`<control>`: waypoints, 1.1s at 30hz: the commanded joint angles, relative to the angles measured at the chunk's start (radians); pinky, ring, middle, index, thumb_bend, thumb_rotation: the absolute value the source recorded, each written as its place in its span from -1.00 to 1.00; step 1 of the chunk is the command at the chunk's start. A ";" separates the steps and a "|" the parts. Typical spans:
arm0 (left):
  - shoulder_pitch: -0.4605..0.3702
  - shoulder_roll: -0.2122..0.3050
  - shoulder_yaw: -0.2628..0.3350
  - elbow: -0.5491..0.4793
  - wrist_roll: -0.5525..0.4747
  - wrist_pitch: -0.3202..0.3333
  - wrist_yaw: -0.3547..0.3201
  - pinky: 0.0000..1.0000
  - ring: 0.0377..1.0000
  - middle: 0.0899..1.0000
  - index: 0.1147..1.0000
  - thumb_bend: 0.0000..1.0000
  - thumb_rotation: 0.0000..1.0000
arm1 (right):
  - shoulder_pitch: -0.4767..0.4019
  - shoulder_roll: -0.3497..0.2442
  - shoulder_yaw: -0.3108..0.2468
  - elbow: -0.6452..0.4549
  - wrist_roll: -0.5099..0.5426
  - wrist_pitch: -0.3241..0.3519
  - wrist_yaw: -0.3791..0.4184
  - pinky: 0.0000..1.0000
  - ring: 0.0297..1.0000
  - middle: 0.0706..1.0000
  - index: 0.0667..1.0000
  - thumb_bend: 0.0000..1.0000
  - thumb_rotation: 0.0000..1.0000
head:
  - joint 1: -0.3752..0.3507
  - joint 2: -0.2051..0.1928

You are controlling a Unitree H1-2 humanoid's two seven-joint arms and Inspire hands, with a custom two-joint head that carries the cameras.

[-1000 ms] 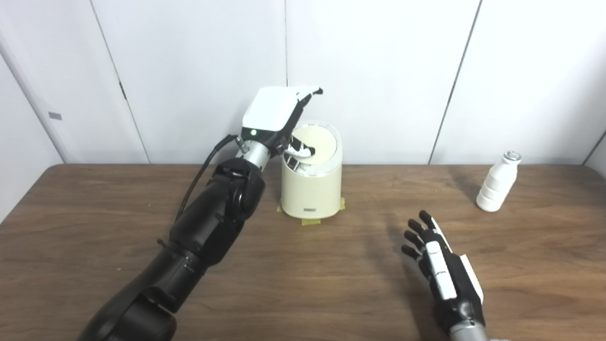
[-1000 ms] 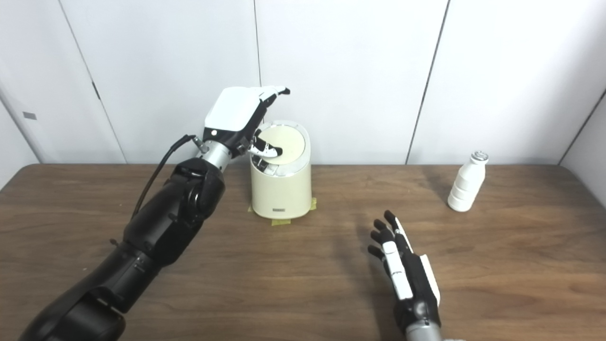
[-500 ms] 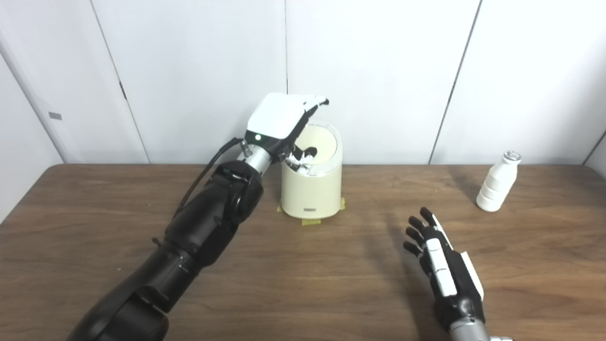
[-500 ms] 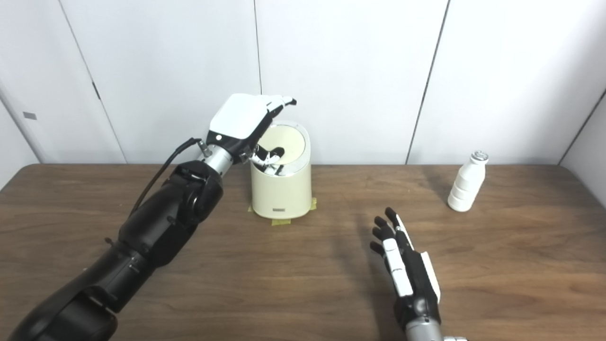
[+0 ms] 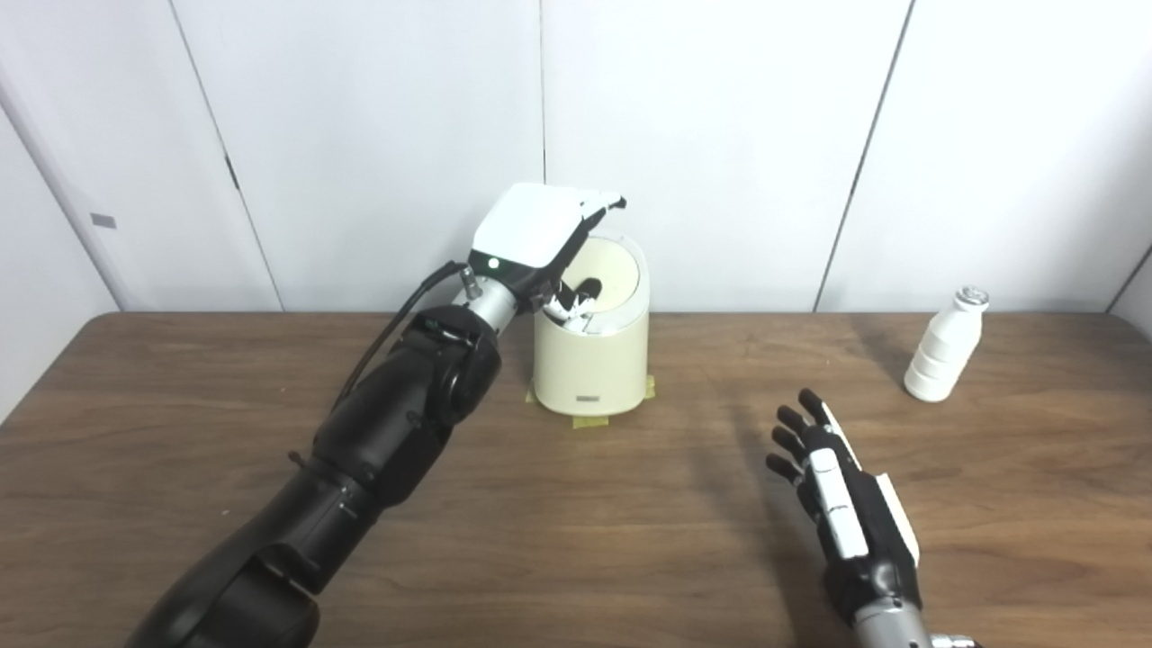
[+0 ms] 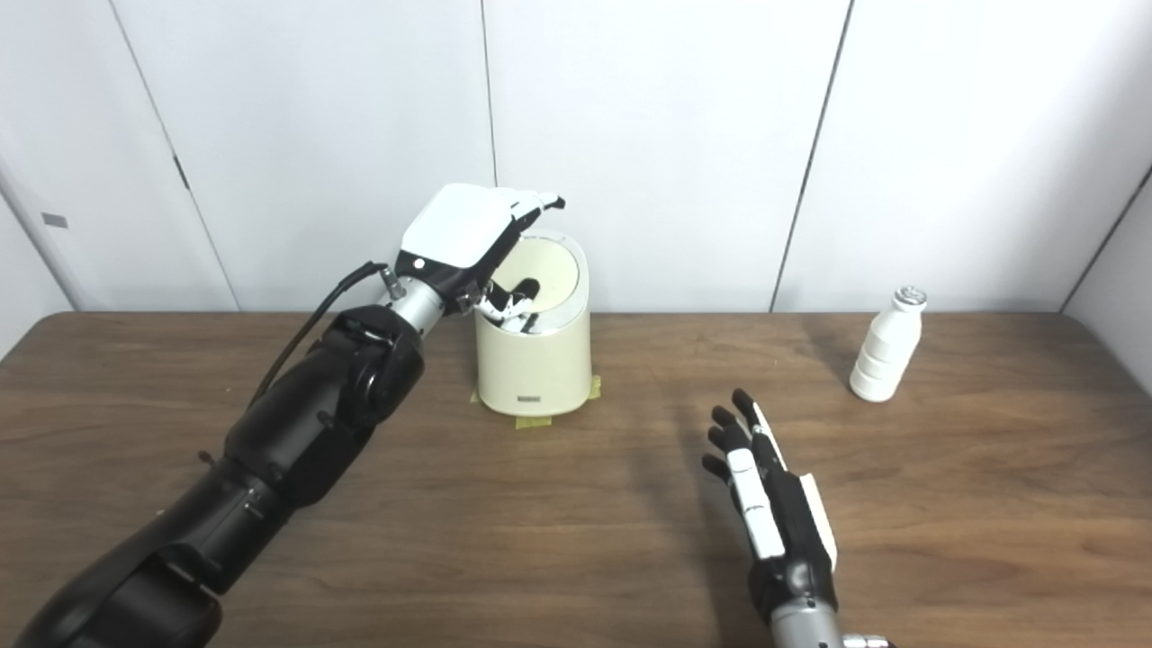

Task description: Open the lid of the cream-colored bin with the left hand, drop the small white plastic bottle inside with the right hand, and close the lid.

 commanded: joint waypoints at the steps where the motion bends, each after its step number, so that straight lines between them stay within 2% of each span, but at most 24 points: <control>1: -0.053 0.015 0.019 -0.030 0.009 0.020 0.002 0.57 0.67 0.71 0.80 1.00 -0.90 | -0.030 0.002 0.000 -0.027 -0.003 -0.023 0.000 0.69 0.81 0.81 0.89 0.15 0.73 | -0.002 0.001; 4: -0.055 0.011 0.030 -0.039 0.003 0.022 0.005 0.53 0.67 0.72 0.79 1.00 -0.89 | -0.030 0.003 -0.001 -0.028 -0.004 -0.020 -0.002 0.68 0.80 0.80 0.89 0.18 0.72 | -0.004 0.002; 9: -0.052 -0.002 0.056 -0.065 -0.012 0.045 0.000 0.56 0.71 0.73 0.81 0.96 -0.91 | -0.028 0.002 0.000 -0.028 -0.008 -0.024 -0.002 0.69 0.80 0.81 0.90 0.17 0.73 | -0.004 0.003; 14: -0.046 -0.009 0.081 -0.102 -0.021 0.063 0.013 0.38 0.62 0.68 0.76 0.91 -0.91 | -0.027 0.002 -0.002 -0.026 -0.004 -0.026 -0.001 0.69 0.80 0.80 0.90 0.18 0.72 | -0.004 0.003; 20: -0.050 -0.010 0.102 -0.129 -0.037 0.078 0.002 0.37 0.61 0.67 0.74 0.87 -0.92 | -0.028 0.001 -0.002 -0.026 -0.004 -0.025 0.000 0.69 0.79 0.80 0.89 0.15 0.73 | -0.005 0.003; 27: -0.086 -0.003 0.083 -0.145 0.006 0.146 -0.076 0.39 0.64 0.65 0.73 0.97 -0.82 | -0.025 0.002 0.001 -0.033 -0.004 -0.021 0.001 0.69 0.80 0.80 0.89 0.16 0.73 | -0.002 0.005; 33: -0.112 -0.006 0.083 -0.135 0.009 0.160 -0.095 0.29 0.57 0.62 0.70 1.00 -0.79 | -0.024 0.004 0.002 -0.038 -0.008 -0.015 -0.002 0.69 0.79 0.79 0.89 0.18 0.72 | -0.003 0.007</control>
